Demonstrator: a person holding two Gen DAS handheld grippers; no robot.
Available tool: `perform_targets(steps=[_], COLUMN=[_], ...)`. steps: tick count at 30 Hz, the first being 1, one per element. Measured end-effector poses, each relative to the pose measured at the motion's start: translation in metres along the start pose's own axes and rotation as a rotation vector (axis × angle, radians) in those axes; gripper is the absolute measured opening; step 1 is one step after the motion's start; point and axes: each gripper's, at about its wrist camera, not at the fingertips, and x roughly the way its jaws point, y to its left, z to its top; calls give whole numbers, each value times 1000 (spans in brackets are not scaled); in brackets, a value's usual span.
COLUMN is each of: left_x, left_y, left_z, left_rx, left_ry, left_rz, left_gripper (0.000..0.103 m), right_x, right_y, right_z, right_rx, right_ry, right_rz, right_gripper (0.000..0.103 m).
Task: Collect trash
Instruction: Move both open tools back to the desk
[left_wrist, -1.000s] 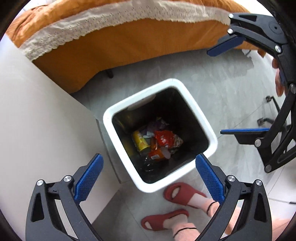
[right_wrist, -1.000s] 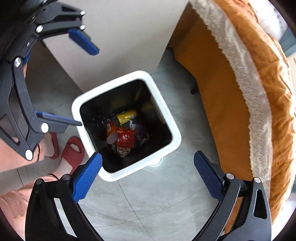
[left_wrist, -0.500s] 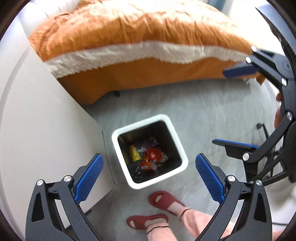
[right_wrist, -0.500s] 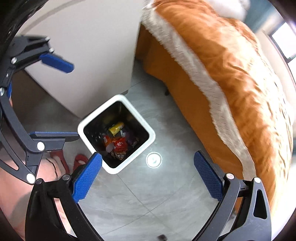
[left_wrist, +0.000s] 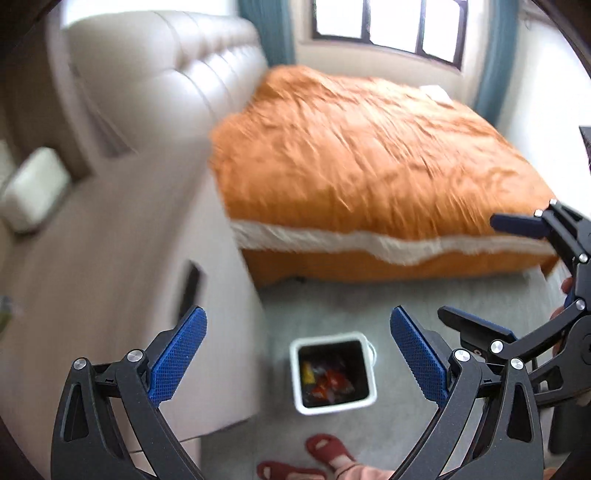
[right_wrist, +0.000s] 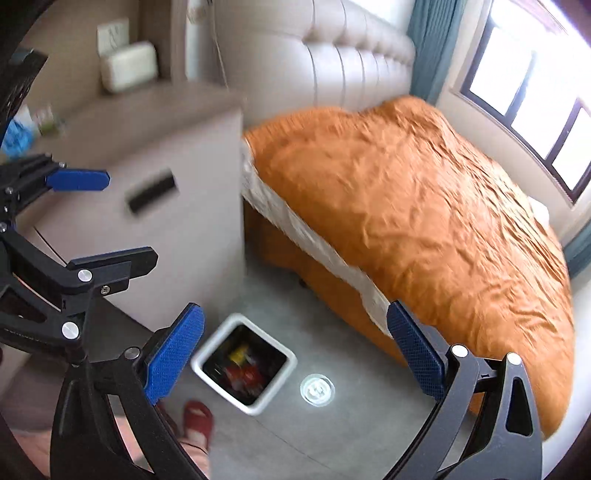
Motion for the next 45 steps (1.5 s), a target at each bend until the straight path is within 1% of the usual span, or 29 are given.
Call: perform_targets(steps=[2, 4, 6, 8, 9, 10, 12, 14, 18, 21, 23, 26, 29, 33, 37, 41, 45], left_x=[-21, -44, -63, -80, -90, -97, -114, -129, -160, -182, -197, -212, -225, -233, -235, -233, -226], left_y=[15, 34, 52, 72, 83, 91, 113, 131, 172, 199, 218, 239, 261, 292, 323, 363, 393], left_z=[4, 6, 4, 1, -2, -4, -12, -19, -39, -57, -69, -82, -99, -118, -135, -156, -170], left_rx=[-29, -67, -106, -148, -169, -185, -221, -257, -328, -383, -425, -480, -531, -579, -613, -669, -698], left_ry=[-33, -67, -91, -109, -117, -124, -135, -142, -149, -158, -168, -179, -187, -178, -167, -134, -110], left_rz=[43, 103, 152, 201, 225, 249, 304, 356, 447, 500, 533, 561, 603, 649, 685, 714, 735], left_gripper=[98, 98, 98, 98, 98, 98, 98, 98, 98, 98, 98, 98, 98, 98, 98, 98, 98], right_x=[-8, -16, -24, -27, -30, -32, -38, -42, -49, -52, -52, -52, -51, -48, -38, -23, -4], right_y=[7, 20, 38, 52, 67, 74, 103, 122, 172, 210, 225, 261, 286, 326, 366, 402, 432], right_z=[13, 31, 49, 63, 72, 78, 91, 99, 121, 137, 144, 159, 167, 178, 187, 196, 204], right_rx=[-8, -22, -39, -54, -76, -90, -139, -171, -245, -301, -323, -358, -384, -430, -461, -482, -488], right_ry=[-38, -77, -122, -140, -163, -175, -205, -229, -250, -267, -272, -278, -282, -288, -279, -268, -242], right_rz=[31, 85, 145, 186, 216, 228, 269, 295, 377, 428, 450, 493, 520, 551, 587, 609, 611], right_gripper=[99, 99, 99, 99, 99, 99, 99, 99, 99, 99, 99, 99, 99, 99, 99, 99, 99])
